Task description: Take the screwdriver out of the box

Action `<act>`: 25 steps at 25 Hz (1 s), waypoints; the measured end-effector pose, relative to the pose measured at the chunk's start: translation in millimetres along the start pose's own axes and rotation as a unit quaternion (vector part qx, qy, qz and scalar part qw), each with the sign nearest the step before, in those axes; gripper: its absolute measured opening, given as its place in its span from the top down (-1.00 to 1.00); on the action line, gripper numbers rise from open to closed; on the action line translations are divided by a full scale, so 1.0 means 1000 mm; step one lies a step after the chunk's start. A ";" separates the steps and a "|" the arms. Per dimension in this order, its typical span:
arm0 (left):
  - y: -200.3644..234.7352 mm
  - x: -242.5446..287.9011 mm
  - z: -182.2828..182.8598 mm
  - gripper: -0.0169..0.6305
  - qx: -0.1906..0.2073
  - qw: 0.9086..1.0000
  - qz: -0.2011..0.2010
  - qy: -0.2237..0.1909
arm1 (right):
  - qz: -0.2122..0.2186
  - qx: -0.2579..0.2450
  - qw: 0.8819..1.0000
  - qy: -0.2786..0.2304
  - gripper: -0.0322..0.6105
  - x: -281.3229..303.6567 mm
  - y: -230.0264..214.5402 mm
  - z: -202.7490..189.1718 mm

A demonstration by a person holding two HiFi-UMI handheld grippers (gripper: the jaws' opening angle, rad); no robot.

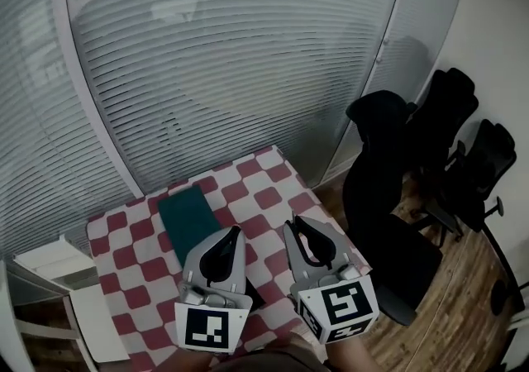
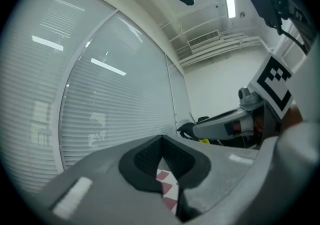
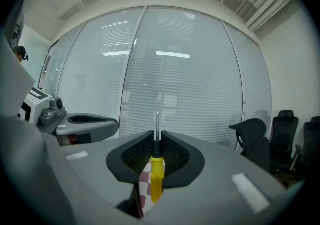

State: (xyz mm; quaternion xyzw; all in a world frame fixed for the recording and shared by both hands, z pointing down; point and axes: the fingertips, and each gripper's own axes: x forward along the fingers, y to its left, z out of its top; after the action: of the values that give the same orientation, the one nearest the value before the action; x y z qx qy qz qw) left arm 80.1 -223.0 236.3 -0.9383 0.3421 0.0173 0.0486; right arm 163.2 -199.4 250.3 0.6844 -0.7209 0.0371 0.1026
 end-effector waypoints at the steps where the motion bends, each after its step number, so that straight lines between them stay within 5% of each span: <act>1: -0.001 0.002 -0.004 0.94 -0.001 1.000 -0.001 0.008 | 0.001 0.004 1.000 0.003 0.68 0.003 -0.003 -0.006; 25: 0.018 0.016 -0.099 0.94 -0.011 0.986 0.073 0.152 | 0.056 0.076 0.983 0.157 0.68 0.062 -0.020 -0.190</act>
State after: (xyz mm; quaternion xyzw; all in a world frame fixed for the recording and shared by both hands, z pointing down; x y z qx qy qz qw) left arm 80.6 -257.4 332.5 -0.9031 0.4126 -0.1182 -0.0152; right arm 199.1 -224.6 446.3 0.6346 -0.7279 0.2045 0.1601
